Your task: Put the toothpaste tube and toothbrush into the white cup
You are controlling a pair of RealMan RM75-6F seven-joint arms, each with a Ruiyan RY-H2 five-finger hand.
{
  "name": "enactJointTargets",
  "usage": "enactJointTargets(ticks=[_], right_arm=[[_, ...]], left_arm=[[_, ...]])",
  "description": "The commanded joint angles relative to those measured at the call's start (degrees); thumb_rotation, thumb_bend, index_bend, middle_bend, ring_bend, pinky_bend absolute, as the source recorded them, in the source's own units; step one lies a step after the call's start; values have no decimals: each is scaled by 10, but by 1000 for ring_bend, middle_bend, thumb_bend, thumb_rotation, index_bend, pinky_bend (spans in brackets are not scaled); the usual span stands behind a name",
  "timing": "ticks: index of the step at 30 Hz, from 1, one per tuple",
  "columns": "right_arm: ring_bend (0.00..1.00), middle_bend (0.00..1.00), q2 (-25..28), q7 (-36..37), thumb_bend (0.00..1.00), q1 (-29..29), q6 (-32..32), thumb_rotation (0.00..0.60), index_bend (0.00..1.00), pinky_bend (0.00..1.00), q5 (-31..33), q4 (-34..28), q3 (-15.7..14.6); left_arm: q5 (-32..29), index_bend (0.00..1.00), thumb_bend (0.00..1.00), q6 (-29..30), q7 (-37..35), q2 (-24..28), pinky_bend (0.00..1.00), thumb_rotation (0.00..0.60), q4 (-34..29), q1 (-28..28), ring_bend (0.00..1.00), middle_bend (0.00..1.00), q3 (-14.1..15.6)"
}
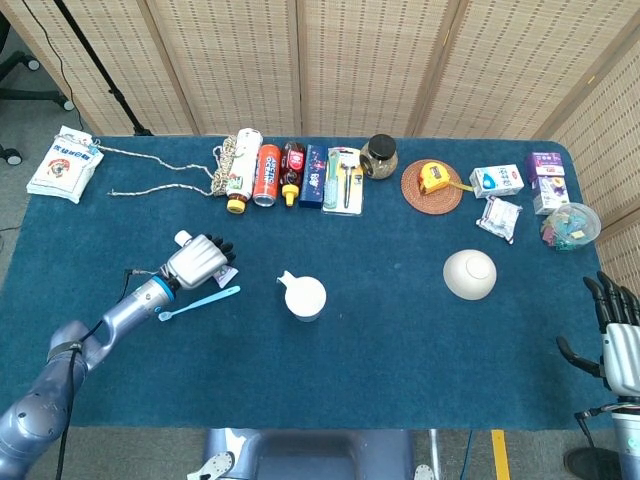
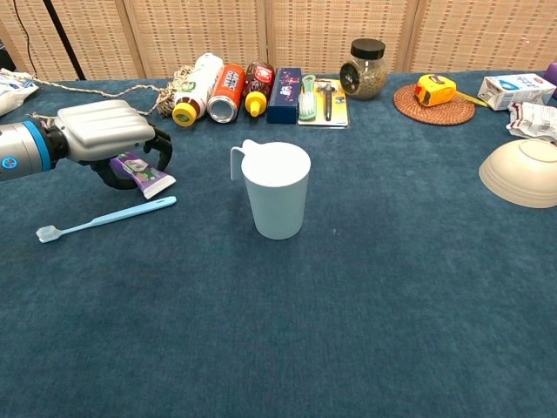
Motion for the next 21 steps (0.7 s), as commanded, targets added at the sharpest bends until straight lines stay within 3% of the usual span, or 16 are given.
enactJointTargets(ticks=[1,14,21], right_arm=[[0,0,1,-1,307,-2,4,600,0,21,-3,-2,1],[0,0,2,3,306,-4,5,600,0,28,-11,-8,3],[0,0,4,5,306,-6,8,600,0,29,-15,-15,4]], left_arm=[[-8,644,358,6,0,-7,621,600,7,7,447,434,0],[-32,786,504,67,-19,0,708,600,5,18,554,557,-8],[-56,818,540,128,-42,26,715,600,-39,19,578,585,-34]])
